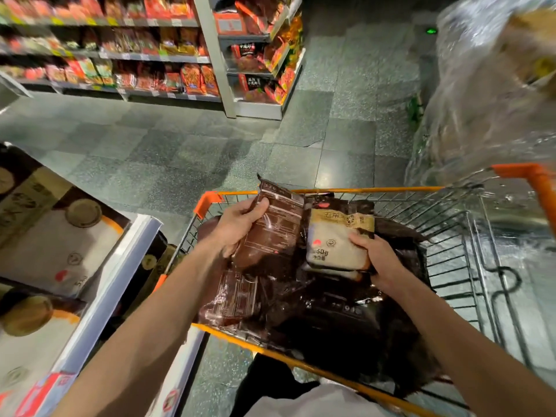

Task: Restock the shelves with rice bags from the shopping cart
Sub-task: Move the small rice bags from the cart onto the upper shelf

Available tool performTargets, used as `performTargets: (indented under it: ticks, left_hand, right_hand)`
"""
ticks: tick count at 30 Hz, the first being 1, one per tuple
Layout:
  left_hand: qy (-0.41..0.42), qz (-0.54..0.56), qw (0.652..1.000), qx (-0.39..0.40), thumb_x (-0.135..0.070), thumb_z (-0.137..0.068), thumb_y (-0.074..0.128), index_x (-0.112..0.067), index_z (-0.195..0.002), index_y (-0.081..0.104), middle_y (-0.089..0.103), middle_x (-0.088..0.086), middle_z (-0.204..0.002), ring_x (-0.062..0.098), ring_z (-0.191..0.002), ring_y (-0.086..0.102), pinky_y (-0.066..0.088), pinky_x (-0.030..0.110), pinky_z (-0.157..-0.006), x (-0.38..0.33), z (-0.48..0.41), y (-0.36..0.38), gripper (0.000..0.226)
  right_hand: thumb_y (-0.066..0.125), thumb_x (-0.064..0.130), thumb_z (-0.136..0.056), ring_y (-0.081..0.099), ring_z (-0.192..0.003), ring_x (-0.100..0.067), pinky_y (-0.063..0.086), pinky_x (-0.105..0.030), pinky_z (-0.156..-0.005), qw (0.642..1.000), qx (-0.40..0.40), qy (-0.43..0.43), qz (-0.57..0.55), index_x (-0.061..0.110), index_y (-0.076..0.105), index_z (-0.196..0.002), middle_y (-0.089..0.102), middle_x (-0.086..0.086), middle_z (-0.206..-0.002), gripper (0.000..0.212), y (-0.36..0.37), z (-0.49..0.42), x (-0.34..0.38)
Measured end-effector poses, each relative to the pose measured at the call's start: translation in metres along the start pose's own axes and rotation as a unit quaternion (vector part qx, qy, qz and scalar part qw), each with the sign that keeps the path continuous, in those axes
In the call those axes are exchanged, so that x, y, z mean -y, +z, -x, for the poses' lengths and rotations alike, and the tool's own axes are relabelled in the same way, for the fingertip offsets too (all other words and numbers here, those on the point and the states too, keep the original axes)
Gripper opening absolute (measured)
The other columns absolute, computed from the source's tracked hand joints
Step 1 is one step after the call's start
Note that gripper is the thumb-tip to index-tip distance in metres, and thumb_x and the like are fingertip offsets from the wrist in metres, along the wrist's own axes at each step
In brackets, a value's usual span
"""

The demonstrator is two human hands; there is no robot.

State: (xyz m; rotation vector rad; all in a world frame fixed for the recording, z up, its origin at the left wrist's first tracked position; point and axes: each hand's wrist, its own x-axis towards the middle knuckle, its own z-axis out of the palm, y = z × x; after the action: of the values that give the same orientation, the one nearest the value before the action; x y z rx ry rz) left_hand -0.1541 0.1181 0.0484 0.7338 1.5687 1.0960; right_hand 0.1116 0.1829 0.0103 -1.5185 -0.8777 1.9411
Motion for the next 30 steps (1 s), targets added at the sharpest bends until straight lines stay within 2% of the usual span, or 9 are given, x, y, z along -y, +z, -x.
performTargets:
  ticks: [6, 9, 11, 13, 16, 18, 20, 23, 30]
  left_hand:
    - [0.184, -0.139, 0.970, -0.078, -0.009, -0.091, 0.069, -0.020, -0.081, 0.064, 0.056, -0.022, -0.057, -0.007, -0.059, 0.052, 0.041, 0.010, -0.067, -0.041, -0.018, 0.055, 0.016]
    - [0.247, -0.204, 0.947, -0.032, 0.004, -0.086, 0.069, -0.014, -0.101, 0.074, 0.073, -0.008, -0.086, -0.014, -0.072, 0.058, 0.043, 0.015, -0.084, -0.031, -0.014, 0.073, 0.024]
    - [0.260, -0.249, 0.933, 0.026, 0.010, -0.083, 0.068, -0.018, -0.105, 0.075, 0.074, 0.005, -0.109, -0.001, -0.102, 0.065, 0.043, 0.027, -0.103, -0.014, -0.012, 0.077, 0.036]
    - [0.257, -0.309, 0.911, 0.089, 0.008, -0.081, 0.072, -0.017, -0.104, 0.077, 0.069, 0.004, -0.121, 0.007, -0.125, 0.055, 0.026, 0.020, -0.117, 0.011, -0.010, 0.073, 0.034]
    - [0.202, -0.388, 0.889, 0.139, 0.015, -0.077, 0.065, -0.010, -0.094, 0.080, 0.067, 0.002, -0.121, -0.013, -0.117, 0.052, 0.021, 0.012, -0.115, 0.051, 0.001, 0.068, 0.034]
    - [0.125, -0.393, 0.909, 0.060, 0.009, -0.081, 0.060, -0.014, -0.092, 0.080, 0.068, -0.001, -0.110, 0.003, -0.104, 0.059, 0.040, 0.026, -0.106, 0.067, 0.011, 0.069, 0.032]
    - [0.002, -0.333, 0.940, -0.070, -0.022, -0.088, 0.068, -0.018, -0.096, 0.074, 0.070, -0.002, -0.100, 0.012, -0.087, 0.063, 0.052, 0.027, -0.085, 0.072, 0.017, 0.071, 0.010]
    - [-0.167, -0.241, 0.951, -0.099, -0.064, -0.078, 0.070, -0.012, -0.089, 0.062, 0.071, 0.007, -0.083, 0.017, -0.062, 0.072, 0.060, 0.030, -0.057, 0.078, 0.017, 0.078, 0.054]
    - [-0.180, -0.239, 0.952, -0.065, -0.056, -0.074, 0.079, -0.008, -0.099, 0.064, 0.067, 0.003, -0.089, 0.009, -0.065, 0.060, 0.046, 0.021, -0.048, 0.084, 0.004, 0.098, 0.056]
  right_hand:
    - [0.061, 0.019, -0.093, 0.069, -0.084, -0.024, 0.055, -0.030, -0.044, 0.998, -0.033, -0.033, -0.037, 0.014, 0.062, -0.117, 0.071, -0.009, -0.106, 0.024, -0.043, 0.019, 0.013]
    - [0.061, 0.018, -0.094, 0.070, -0.073, -0.019, 0.052, -0.027, -0.041, 0.996, -0.054, -0.046, -0.050, 0.014, 0.061, -0.114, 0.072, -0.006, -0.097, 0.021, -0.062, 0.025, 0.015]
    - [0.063, 0.021, -0.092, 0.070, -0.078, -0.023, 0.055, -0.032, -0.045, 0.995, -0.076, -0.050, -0.046, 0.013, 0.059, -0.119, 0.072, -0.008, -0.100, 0.029, -0.074, 0.027, 0.011]
    - [0.063, 0.020, -0.092, 0.070, -0.078, -0.025, 0.057, -0.035, -0.051, 0.994, -0.091, -0.054, -0.018, 0.012, 0.059, -0.117, 0.072, -0.009, -0.099, 0.027, -0.084, 0.028, 0.005]
    - [0.061, 0.014, -0.093, 0.069, -0.077, -0.022, 0.057, -0.034, -0.063, 0.992, -0.102, -0.065, 0.044, 0.011, 0.061, -0.113, 0.071, -0.008, -0.096, 0.021, -0.091, 0.031, -0.011]
    - [0.063, 0.016, -0.093, 0.069, -0.080, -0.018, 0.053, -0.030, -0.064, 0.989, -0.100, -0.067, 0.082, 0.010, 0.059, -0.119, 0.070, -0.007, -0.101, 0.027, -0.092, 0.031, -0.023]
    - [0.064, 0.018, -0.092, 0.069, -0.078, -0.014, 0.051, -0.025, -0.061, 0.988, -0.102, -0.067, 0.090, 0.012, 0.057, -0.119, 0.070, -0.004, -0.101, 0.028, -0.090, 0.031, -0.030]
    - [0.065, 0.018, -0.092, 0.068, -0.085, -0.015, 0.052, -0.028, -0.067, 0.986, -0.111, -0.088, 0.088, 0.014, 0.057, -0.117, 0.068, -0.001, -0.103, 0.027, -0.087, 0.031, -0.027]
    - [0.066, 0.017, -0.092, 0.068, -0.095, -0.023, 0.056, -0.041, -0.084, 0.986, -0.111, -0.093, 0.087, 0.015, 0.059, -0.120, 0.069, -0.005, -0.109, 0.029, -0.085, 0.032, -0.020]
